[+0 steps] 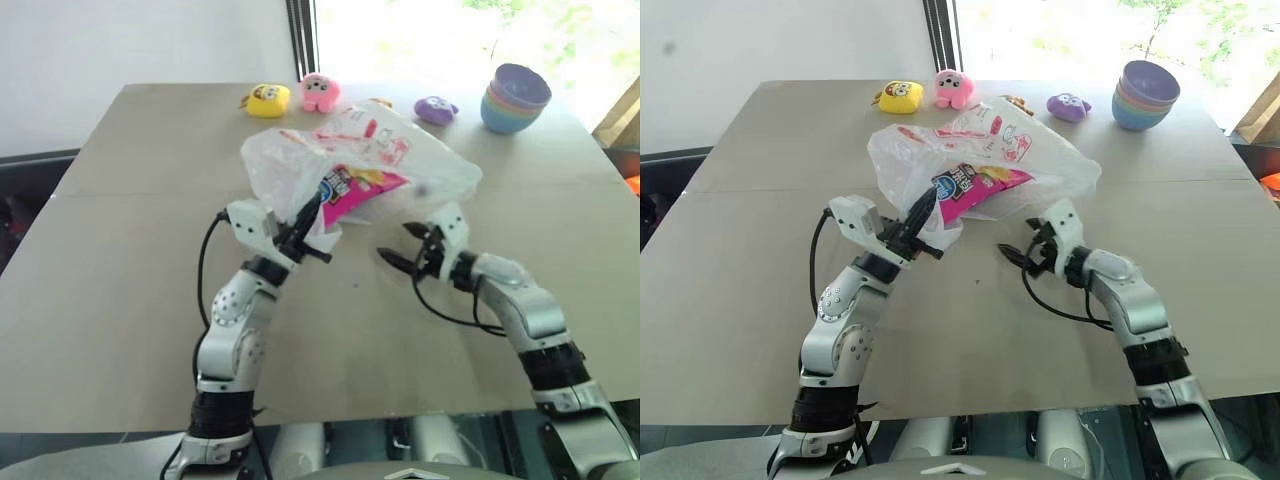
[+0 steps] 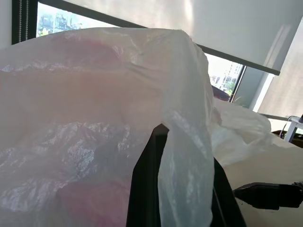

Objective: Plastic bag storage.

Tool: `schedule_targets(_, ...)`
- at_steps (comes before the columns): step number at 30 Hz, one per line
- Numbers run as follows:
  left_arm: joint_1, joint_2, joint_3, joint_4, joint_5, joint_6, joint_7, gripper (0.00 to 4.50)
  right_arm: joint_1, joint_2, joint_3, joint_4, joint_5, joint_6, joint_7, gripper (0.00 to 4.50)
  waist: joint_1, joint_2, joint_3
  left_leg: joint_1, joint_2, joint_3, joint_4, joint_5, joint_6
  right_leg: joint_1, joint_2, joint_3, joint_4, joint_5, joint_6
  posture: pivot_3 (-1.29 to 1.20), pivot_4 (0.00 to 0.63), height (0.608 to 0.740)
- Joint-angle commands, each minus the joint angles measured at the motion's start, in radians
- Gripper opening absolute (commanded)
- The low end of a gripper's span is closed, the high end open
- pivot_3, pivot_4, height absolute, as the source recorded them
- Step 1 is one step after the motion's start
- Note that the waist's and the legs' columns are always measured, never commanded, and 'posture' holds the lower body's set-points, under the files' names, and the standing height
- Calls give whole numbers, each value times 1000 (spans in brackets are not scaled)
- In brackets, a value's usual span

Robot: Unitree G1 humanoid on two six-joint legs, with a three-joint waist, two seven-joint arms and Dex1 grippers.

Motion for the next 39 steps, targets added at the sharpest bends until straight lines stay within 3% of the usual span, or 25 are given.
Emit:
schedule_targets(1,-6,-4,10,-2,3,-28,1,0,-8,-3,-155,11,-41,-102,-153,4427,1,0,0,0,0,0,0,0,0,0,0,0,0,0,0,0,150,740)
schedule_targets(5,-10,-6,9,6,3,-30,-3,0,-70,-2,-220,97,-70,-162,-233,4427,0,0,0,0,0,2,2,0,0,0,0,2,1,0,0,0,150,740)
schedule_targets(13,-18,-5,6,18,4,-32,-12,0,-195,26,-233,239,-75,-230,-232,4427,-2,0,0,1,0,4,1,0,0,0,0,3,1,0,0,0,150,740)
schedule_targets(16,-20,-2,12,21,5,-35,-10,0,-201,33,-229,243,-57,-220,-202,3568,-1,0,0,0,0,4,1,0,0,0,0,3,0,0,0,0,150,740)
schedule_targets(20,-23,5,23,31,4,-40,-10,0,-188,24,-223,244,-66,-220,-178,1599,3,0,0,0,0,4,1,0,0,0,0,3,0,0,0,0,150,740)
schedule_targets(21,-23,6,24,34,4,-42,-10,0,-188,25,-227,246,-68,-225,-182,1368,3,0,0,0,0,4,1,0,0,0,0,3,1,0,0,0,150,740)
schedule_targets(23,-26,6,25,41,5,-45,-12,0,-203,31,-244,247,-57,-224,-195,193,5,0,0,0,0,4,1,0,0,0,0,3,1,0,0,0,150,740)
schedule_targets(26,-60,13,40,70,6,-48,-5,0,-239,36,-266,247,-33,-219,-205,38,6,0,0,0,0,4,1,0,0,0,0,3,1,0,0,0,150,740)
schedule_targets(30,-249,58,100,215,12,-69,0,0,-380,36,-329,312,23,-217,-242,38,7,0,1,1,0,4,3,1,0,0,0,3,3,0,0,0,150,740)
schedule_targets(39,-1063,308,219,858,87,-332,-42,0,-906,-33,-505,605,164,-334,-237,38,5,0,8,-6,-1,4,-2,1,-2,-4,0,0,1,1,-1,0,150,740)
